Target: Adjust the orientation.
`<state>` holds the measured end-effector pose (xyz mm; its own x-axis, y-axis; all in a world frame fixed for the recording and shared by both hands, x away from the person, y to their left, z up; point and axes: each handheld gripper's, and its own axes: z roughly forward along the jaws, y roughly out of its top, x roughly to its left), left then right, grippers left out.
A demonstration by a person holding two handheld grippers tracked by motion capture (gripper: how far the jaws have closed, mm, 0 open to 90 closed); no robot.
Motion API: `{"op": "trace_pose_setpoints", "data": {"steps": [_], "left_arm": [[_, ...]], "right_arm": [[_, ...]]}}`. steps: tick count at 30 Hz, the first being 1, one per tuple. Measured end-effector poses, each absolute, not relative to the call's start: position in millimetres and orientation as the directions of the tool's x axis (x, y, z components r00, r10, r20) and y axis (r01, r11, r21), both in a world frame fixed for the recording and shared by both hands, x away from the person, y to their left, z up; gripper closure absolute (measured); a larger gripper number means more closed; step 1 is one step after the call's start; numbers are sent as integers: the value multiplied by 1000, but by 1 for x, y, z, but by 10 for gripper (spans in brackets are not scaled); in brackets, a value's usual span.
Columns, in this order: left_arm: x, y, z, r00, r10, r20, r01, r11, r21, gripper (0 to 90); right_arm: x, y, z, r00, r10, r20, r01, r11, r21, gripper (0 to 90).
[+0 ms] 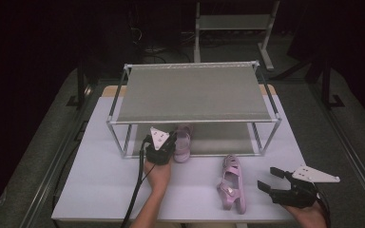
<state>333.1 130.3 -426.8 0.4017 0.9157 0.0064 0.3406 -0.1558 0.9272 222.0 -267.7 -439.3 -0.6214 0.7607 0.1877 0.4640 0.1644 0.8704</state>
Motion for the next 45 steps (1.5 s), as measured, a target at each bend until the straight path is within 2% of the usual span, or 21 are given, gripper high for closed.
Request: {"op": "trace_pose_setpoints", "data": {"steps": [6,10,13,21,24,25,30,37,41,45], "left_arm": [[344,125,-430,379,924,53,340,-193,921,839],[348,119,-429,360,932,36,351,-171,920,839],[355,118,-429,379,922,81,335,-218,916,839],[361,118,-435,373,926,63,380,-215,900,832],[362,121,-434,394,917,62,373,-222,901,811],[361,120,-433,387,920,64,367,-217,905,750],[357,122,-429,419,906,49,365,-218,905,701],[347,127,-423,444,896,-12,383,-178,907,646],[338,133,-419,479,878,-2,364,-197,910,623],[328,142,-414,508,860,-32,369,-184,911,603]], "right_arm": [[222,-266,-439,-630,754,188,461,168,872,230],[222,-264,-439,-635,750,185,459,174,871,230],[222,-264,-439,-637,749,185,459,176,871,230],[220,-264,-438,-636,749,185,456,172,873,230],[219,-264,-438,-637,749,183,454,173,874,230],[219,-263,-438,-638,749,181,452,173,875,230],[219,-263,-438,-637,749,182,454,174,874,230],[219,-263,-438,-637,750,180,453,175,874,230],[219,-262,-436,-638,751,170,445,180,877,230],[218,-260,-436,-637,752,168,445,180,877,230]]}}
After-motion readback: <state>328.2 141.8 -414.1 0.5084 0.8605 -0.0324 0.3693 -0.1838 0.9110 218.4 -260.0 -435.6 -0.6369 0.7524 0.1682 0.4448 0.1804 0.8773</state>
